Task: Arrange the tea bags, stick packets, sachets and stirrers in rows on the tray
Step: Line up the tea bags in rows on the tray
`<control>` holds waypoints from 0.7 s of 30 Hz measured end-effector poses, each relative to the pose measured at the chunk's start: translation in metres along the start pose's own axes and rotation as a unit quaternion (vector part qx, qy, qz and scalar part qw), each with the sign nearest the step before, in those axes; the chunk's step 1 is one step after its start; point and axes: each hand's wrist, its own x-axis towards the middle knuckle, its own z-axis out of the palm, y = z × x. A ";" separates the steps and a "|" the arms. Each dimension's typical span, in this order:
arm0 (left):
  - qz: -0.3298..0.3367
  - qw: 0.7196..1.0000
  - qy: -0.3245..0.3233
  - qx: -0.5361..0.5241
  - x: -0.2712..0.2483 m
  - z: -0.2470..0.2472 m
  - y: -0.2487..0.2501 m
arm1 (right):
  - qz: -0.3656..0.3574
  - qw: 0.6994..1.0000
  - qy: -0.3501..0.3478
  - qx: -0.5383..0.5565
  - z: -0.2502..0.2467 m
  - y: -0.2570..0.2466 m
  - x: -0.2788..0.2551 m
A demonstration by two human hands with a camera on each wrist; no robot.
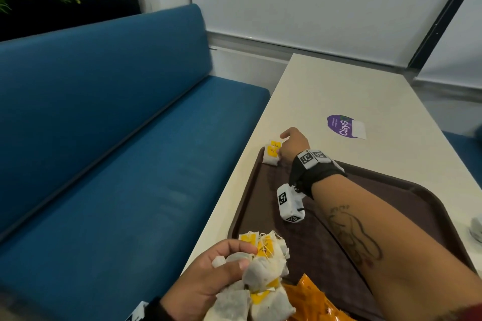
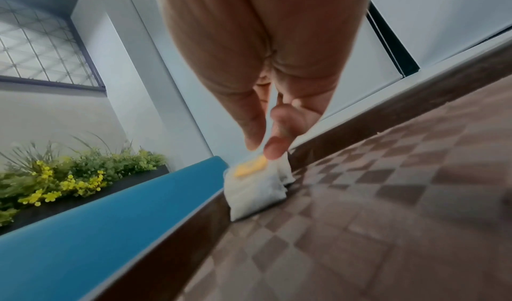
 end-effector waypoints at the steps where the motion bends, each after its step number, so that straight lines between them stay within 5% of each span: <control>1: 0.001 1.000 -0.003 -0.009 -0.002 0.001 0.000 | -0.004 1.000 0.000 0.010 -0.005 -0.001 -0.004; 5: 0.025 1.000 -0.005 -0.004 -0.008 0.004 0.001 | -0.045 0.998 -0.021 0.050 -0.034 -0.013 -0.041; 12: 0.041 0.998 -0.037 -0.032 -0.018 0.021 -0.006 | -0.067 0.960 -0.260 0.086 -0.093 -0.009 -0.174; 21: 0.055 0.997 -0.049 -0.034 -0.026 0.047 -0.024 | -0.143 0.958 -0.224 0.106 -0.134 0.000 -0.280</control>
